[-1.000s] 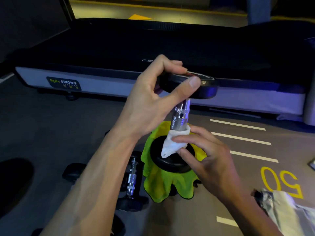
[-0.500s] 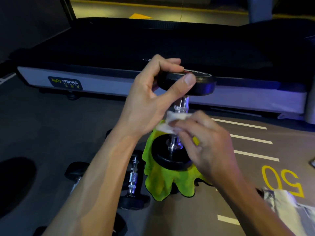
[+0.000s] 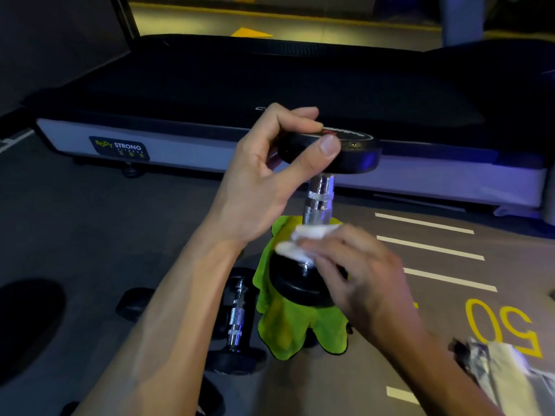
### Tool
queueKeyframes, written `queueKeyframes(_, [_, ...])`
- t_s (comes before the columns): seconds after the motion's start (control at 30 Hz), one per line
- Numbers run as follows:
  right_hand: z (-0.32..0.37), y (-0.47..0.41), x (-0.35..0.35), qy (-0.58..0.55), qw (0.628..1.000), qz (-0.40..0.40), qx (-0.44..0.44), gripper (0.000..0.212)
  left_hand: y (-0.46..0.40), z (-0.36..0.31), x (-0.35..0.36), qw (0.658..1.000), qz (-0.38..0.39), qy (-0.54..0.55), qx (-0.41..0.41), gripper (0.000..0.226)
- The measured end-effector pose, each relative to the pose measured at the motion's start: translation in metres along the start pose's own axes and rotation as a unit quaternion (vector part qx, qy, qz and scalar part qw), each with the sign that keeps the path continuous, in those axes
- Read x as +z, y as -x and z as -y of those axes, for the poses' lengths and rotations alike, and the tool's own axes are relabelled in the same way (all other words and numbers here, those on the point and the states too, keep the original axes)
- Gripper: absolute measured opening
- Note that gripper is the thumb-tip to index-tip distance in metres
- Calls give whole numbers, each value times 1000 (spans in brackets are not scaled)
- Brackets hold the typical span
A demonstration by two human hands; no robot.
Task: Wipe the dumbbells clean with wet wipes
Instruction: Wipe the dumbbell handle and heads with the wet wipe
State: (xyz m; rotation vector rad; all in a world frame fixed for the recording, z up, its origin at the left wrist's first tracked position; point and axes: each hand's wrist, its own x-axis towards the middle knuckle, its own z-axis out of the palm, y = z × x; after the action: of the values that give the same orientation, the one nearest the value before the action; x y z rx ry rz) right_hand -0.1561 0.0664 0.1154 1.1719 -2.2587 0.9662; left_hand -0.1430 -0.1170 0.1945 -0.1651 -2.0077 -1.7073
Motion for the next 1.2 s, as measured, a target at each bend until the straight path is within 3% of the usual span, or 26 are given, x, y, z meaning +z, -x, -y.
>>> queueKeyframes(0.13, [-4, -4, -1, 28, 1000, 10, -2, 17, -1, 0, 2, 1000, -4, 7, -3, 20])
queueKeyframes(0.33, [-1, -38, -4, 7, 992, -119, 41, 17, -3, -1, 2, 1000, -4, 8, -7, 20])
queueKeyframes(0.53, [-3, -2, 10, 32, 997, -76, 10, 27, -3, 1, 3, 1000, -5, 20, -15, 20])
queueKeyframes(0.7, [0, -35, 1, -7, 989, -140, 50, 31, -5, 3, 5, 1000, -8, 15, -18, 19])
queueKeyframes(0.83, [11, -11, 9, -32, 996, -44, 67, 46, -7, 6, -3, 1000, -15, 3, -24, 12])
queueKeyframes(0.97, [21, 9, 4, 19, 997, 30, 75, 51, -6, 7, -7, 1000, -16, -1, -22, 12])
queueKeyframes(1.2, [26, -13, 8, 19, 997, 26, 71, 54, -8, 8, -6, 999, -20, -5, -34, 7])
